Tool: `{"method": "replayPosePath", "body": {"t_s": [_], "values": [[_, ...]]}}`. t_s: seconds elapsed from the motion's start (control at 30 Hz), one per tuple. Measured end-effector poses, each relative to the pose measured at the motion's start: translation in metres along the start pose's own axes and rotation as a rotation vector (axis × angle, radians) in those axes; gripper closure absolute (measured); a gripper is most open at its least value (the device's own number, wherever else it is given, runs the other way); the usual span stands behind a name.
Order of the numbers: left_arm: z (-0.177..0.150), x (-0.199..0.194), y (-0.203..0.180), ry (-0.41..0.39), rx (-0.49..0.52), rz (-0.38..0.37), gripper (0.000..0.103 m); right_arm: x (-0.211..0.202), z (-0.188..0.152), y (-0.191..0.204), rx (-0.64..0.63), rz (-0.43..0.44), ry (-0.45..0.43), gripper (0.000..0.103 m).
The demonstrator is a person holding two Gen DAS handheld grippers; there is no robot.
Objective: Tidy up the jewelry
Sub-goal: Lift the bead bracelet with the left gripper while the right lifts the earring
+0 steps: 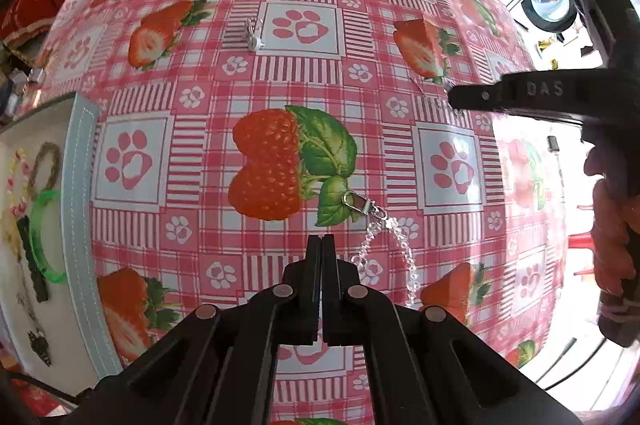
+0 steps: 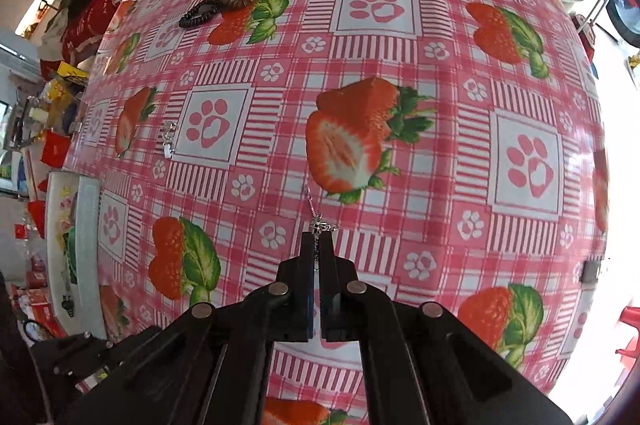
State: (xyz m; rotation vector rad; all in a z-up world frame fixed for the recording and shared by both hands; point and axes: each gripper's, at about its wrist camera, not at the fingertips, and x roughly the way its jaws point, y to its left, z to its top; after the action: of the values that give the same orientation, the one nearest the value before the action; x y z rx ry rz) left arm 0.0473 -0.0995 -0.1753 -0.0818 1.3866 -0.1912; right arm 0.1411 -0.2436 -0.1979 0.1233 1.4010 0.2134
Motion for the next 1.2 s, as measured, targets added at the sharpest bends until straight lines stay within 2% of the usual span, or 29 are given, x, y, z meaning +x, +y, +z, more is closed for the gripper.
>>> {"method": "replayPosePath", "body": {"t_s": [0.27,0.43,0.47,0.5,0.8,0.93,0.97,1.07,1.13,1.2], "values": [[0.007,0.007,-0.001,0.007,0.014,0.046,0.098,-0.002,-0.015,-0.007,0.039,0.014,0.019,0.101],[0.011,0.012,0.002,0.018,0.013,0.05,0.096,-0.005,-0.022,-0.011,0.059,0.023,0.019,0.101],[0.013,0.015,0.003,0.024,0.014,0.053,0.067,-0.006,-0.023,-0.011,0.063,0.026,0.018,0.101],[0.014,0.017,0.004,0.032,0.012,0.058,0.0,-0.006,-0.024,-0.012,0.066,0.028,0.018,0.101],[0.032,0.028,0.01,-0.004,0.034,0.137,0.0,-0.01,-0.033,-0.016,0.091,0.044,0.018,0.101],[0.03,0.044,0.005,0.027,0.129,0.121,0.0,-0.012,-0.038,-0.017,0.099,0.052,0.022,0.101],[0.027,0.048,0.003,0.035,0.166,0.114,0.008,-0.012,-0.039,-0.017,0.101,0.053,0.023,0.101],[0.022,0.058,-0.001,0.052,0.22,0.097,0.011,-0.012,-0.043,-0.018,0.107,0.056,0.025,0.101],[0.023,0.067,-0.002,0.062,0.233,0.093,0.024,-0.012,-0.044,-0.02,0.113,0.056,0.027,0.101],[0.025,0.073,-0.005,0.056,0.25,0.099,0.027,-0.011,-0.046,-0.021,0.121,0.056,0.029,0.101]]}}
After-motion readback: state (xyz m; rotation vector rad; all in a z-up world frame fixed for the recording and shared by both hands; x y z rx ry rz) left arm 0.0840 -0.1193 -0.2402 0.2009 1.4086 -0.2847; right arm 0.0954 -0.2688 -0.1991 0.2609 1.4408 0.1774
